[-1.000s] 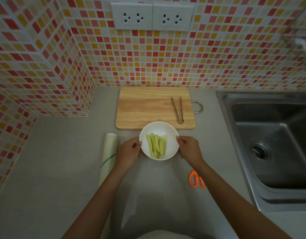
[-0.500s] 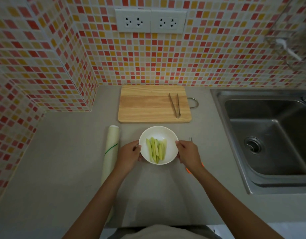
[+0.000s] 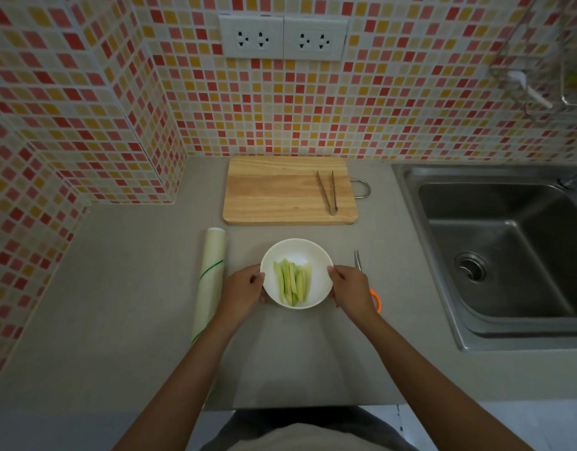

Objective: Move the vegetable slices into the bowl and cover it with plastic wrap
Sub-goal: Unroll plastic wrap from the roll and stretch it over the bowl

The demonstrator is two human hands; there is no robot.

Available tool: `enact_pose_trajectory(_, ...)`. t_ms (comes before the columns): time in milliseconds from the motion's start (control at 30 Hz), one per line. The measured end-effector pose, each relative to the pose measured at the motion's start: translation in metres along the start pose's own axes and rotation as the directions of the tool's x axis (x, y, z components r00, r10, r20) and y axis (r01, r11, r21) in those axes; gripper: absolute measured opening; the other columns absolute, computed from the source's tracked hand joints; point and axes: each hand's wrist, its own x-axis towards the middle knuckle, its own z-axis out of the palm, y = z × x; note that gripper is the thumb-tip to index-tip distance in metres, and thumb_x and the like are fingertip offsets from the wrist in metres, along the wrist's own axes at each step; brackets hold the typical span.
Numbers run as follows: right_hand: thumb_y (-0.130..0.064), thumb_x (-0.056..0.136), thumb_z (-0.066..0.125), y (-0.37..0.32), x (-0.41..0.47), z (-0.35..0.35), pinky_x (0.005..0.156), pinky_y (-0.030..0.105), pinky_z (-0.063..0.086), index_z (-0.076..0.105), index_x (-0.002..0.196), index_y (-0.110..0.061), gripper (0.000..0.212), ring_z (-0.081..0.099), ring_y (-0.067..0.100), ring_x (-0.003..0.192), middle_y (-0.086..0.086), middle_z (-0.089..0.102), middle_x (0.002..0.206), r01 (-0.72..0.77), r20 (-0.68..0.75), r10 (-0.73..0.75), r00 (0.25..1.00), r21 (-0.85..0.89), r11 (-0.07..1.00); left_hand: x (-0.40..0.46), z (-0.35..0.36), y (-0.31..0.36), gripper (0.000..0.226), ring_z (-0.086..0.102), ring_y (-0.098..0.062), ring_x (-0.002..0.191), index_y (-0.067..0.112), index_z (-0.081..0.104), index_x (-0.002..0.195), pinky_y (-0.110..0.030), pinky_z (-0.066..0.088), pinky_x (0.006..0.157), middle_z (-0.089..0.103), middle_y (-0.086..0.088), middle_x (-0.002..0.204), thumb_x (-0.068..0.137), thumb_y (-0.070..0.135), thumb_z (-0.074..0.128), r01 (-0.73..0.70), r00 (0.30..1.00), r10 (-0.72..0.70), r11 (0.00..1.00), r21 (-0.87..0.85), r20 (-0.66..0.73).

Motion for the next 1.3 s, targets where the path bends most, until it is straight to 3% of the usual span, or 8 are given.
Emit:
enact_pose_trajectory(167, -0.021, 0.098, 0.047, 0.0, 0.001, -0.001, 0.062, 0.048, 0.053, 0.065, 0.078, 0.009, 0.04, 0.055, 0.029, 0.055, 0.024, 0.063, 0.064, 0.01, 0.005, -0.01, 1.0, -0.001, 1.0, -0.001, -0.003, 0.0, 0.024, 0.064, -0.026, 0.071, 0.005, 0.068, 0.103, -0.038, 0.053, 0.081, 0.066, -0.011, 0.081, 0.097, 0.012, 0.045, 0.037, 0.999, -0.037, 0.999, -0.004, -0.006)
enact_pose_trajectory(233, -0.027, 0.097, 0.05, 0.001, 0.002, -0.002, 0.065, 0.045, 0.053, 0.072, 0.091, -0.001, 0.035, 0.059, 0.027, 0.06, 0.013, 0.062, 0.062, 0.012, -0.003, -0.012, 1.0, 0.023, 1.0, -0.001, -0.009, -0.003, 0.03, 0.065, -0.031, 0.099, 0.007, 0.064, 0.119, -0.036, 0.049, 0.09, 0.069, -0.013, 0.103, 0.096, 0.022, 0.049, 0.092, 0.991, -0.085, 0.994, 0.065, -0.108)
enact_pose_trajectory(367, -0.037, 0.094, 0.053, 0.0, 0.001, -0.008, 0.074, 0.033, 0.051, 0.066, 0.118, -0.013, 0.037, 0.064, 0.022, 0.07, 0.0, 0.062, 0.063, 0.009, -0.123, -0.016, 0.992, -0.061, 0.998, 0.0, -0.033, -0.014, 0.039, 0.06, -0.034, 0.099, 0.009, 0.059, 0.126, -0.041, 0.049, 0.083, 0.06, -0.017, 0.105, 0.093, 0.03, 0.054, 0.115, 0.94, -0.004, 0.945, 0.306, -0.341)
enact_pose_trajectory(500, -0.038, 0.093, 0.054, -0.01, -0.004, -0.013, 0.066, 0.025, 0.042, 0.067, 0.116, -0.017, 0.034, 0.055, 0.013, 0.06, -0.014, 0.049, 0.053, 0.085, -0.298, -0.129, 0.946, -0.154, 0.984, -0.001, -0.051, -0.033, 0.045, 0.05, -0.038, 0.109, 0.007, 0.055, 0.126, -0.047, 0.046, 0.083, 0.051, -0.02, 0.112, 0.09, 0.033, 0.058, 0.222, 0.901, -0.022, 0.882, 0.415, -0.433)
enact_pose_trajectory(667, -0.032, 0.092, 0.056, -0.03, -0.012, -0.011, 0.063, 0.024, 0.039, 0.071, 0.108, -0.018, 0.026, 0.05, 0.003, 0.054, -0.013, 0.05, 0.053, 0.185, -0.31, -0.213, 0.926, -0.118, 0.976, -0.002, -0.051, -0.045, 0.053, 0.05, -0.039, 0.114, 0.007, 0.05, 0.125, -0.047, 0.046, 0.085, 0.051, -0.02, 0.12, 0.091, 0.048, 0.051, 0.34, 0.915, -0.18, 0.827, 0.448, -0.362)
enact_pose_trajectory(900, -0.032, 0.091, 0.059, -0.053, -0.019, 0.004, 0.064, 0.026, 0.042, 0.072, 0.104, -0.019, 0.022, 0.055, 0.011, 0.062, -0.008, 0.055, 0.061, 0.204, -0.222, -0.198, 0.955, 0.003, 0.979, -0.001, -0.051, -0.046, 0.046, 0.056, -0.041, 0.107, 0.002, 0.05, 0.123, -0.045, 0.047, 0.087, 0.054, -0.026, 0.115, 0.098, 0.039, 0.042, 0.275, 0.944, -0.179, 0.89, 0.364, -0.277)
enact_pose_trajectory(1133, -0.029, 0.086, 0.067, -0.097, 0.005, 0.011, 0.057, 0.025, 0.05, 0.07, 0.088, -0.018, 0.011, 0.058, 0.012, 0.05, 0.005, 0.063, 0.065, 0.153, -0.069, -0.139, 0.988, 0.285, 0.946, -0.006, -0.05, 0.006, 0.028, 0.057, -0.029, 0.084, 0.012, 0.059, 0.1, -0.033, 0.039, 0.072, 0.059, -0.016, 0.086, 0.098, 0.034, 0.044, -0.043, 0.972, 0.055, 0.997, 0.056, -0.228)
enact_pose_trajectory(1300, -0.048, 0.088, 0.058, -0.136, 0.042, 0.012, 0.047, 0.024, 0.042, 0.058, 0.089, -0.012, 0.036, 0.056, 0.014, 0.043, 0.0, 0.062, 0.071, 0.08, 0.0, -0.084, 0.996, 0.276, 0.958, -0.016, -0.031, 0.045, 0.03, 0.057, -0.022, 0.085, 0.019, 0.059, 0.117, -0.03, 0.039, 0.073, 0.06, -0.013, 0.089, 0.098, 0.035, 0.043, -0.177, 0.967, 0.172, 0.984, -0.013, -0.188)
